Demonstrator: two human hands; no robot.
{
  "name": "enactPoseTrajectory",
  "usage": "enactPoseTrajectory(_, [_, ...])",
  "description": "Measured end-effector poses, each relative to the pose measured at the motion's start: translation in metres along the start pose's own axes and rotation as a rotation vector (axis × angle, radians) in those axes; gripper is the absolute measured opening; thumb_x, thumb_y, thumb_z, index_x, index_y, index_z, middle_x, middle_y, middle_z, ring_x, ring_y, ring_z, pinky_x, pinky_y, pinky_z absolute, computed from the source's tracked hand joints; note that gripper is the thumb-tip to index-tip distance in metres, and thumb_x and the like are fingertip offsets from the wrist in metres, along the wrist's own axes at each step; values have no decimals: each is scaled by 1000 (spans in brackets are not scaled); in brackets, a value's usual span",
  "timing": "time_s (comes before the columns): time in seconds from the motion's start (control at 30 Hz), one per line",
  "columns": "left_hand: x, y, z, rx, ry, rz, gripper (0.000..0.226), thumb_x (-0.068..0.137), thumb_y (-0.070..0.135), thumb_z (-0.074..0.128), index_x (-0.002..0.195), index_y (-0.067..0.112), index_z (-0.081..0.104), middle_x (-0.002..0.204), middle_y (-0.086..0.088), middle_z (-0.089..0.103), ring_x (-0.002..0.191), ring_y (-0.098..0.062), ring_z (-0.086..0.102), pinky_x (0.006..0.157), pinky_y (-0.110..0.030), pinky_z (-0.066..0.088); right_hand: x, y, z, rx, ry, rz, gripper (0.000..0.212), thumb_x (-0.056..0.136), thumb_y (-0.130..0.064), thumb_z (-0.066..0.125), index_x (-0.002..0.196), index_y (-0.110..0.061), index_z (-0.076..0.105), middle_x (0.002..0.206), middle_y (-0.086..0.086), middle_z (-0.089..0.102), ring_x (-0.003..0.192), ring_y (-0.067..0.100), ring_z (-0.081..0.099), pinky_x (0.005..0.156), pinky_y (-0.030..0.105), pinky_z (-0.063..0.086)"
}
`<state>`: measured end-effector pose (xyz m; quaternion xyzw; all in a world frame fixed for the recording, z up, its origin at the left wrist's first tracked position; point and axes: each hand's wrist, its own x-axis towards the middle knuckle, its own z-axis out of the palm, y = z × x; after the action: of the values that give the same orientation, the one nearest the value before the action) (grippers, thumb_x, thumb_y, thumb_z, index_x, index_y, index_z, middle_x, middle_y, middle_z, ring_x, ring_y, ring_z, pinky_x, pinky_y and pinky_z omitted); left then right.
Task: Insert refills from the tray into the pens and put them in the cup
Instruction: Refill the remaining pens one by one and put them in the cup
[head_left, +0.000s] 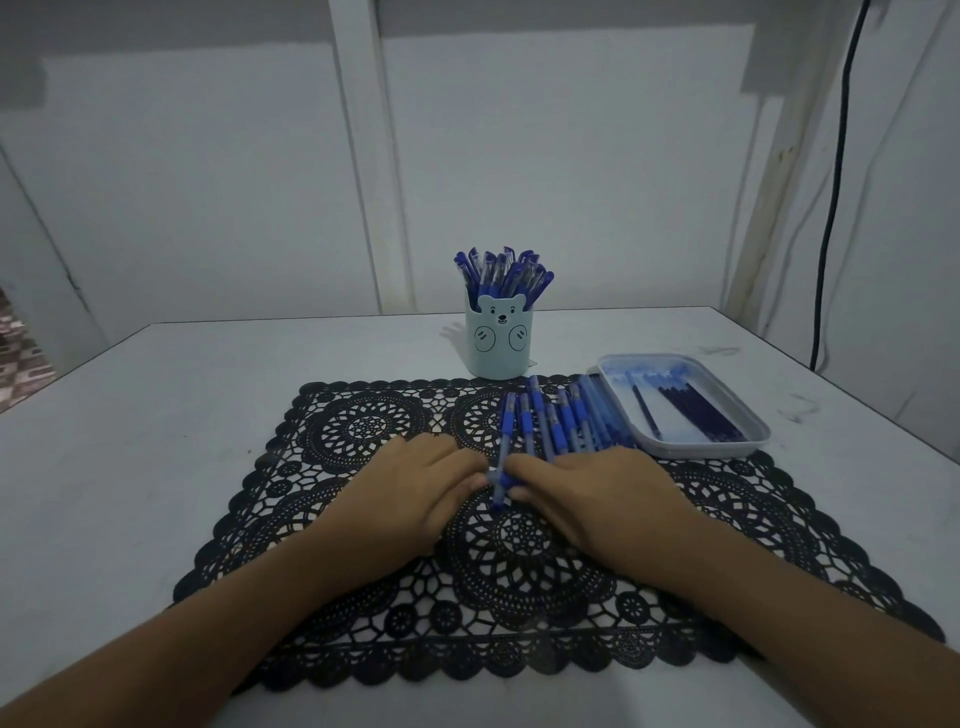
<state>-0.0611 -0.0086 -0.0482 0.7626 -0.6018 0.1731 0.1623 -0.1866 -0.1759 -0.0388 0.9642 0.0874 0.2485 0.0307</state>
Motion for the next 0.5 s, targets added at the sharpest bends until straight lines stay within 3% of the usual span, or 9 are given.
enactPoseTrajectory(0.13, [0, 1, -1, -1, 3, 10, 21, 95, 36, 30, 97, 30, 50, 81, 18, 46, 74, 2, 35, 66, -18, 26, -1, 3, -3, 9, 0, 21, 35, 93, -52, 25, 96, -29, 50, 53, -8, 55, 39, 8, 48, 34, 26, 45])
enactPoseTrajectory(0.23, [-1, -1, 0, -19, 16, -32, 28, 94, 38, 28, 96, 28, 54, 80, 17, 49, 72, -3, 41, 66, -15, 28, 0, 1, -11, 92, -3, 147, 45, 90, -57, 18, 100, -26, 49, 56, -10, 53, 43, 3, 47, 39, 17, 41])
enactPoseTrajectory(0.37, [-1, -4, 0, -104, 117, -138, 37, 92, 41, 27, 97, 23, 58, 76, 15, 50, 70, -4, 44, 64, -20, 37, -5, 7, -26, 360, 45, 392, 18, 97, -29, 29, 97, -22, 45, 80, -9, 49, 66, 3, 48, 60, 13, 38])
enactPoseTrajectory(0.5, [1, -3, -2, -171, 155, -236, 44, 88, 47, 25, 97, 21, 59, 75, 15, 51, 73, -2, 48, 63, -14, 37, -4, 0, -30, 378, -4, 267, 23, 93, -16, 44, 113, -18, 56, 100, -11, 40, 74, 1, 46, 69, 8, 39])
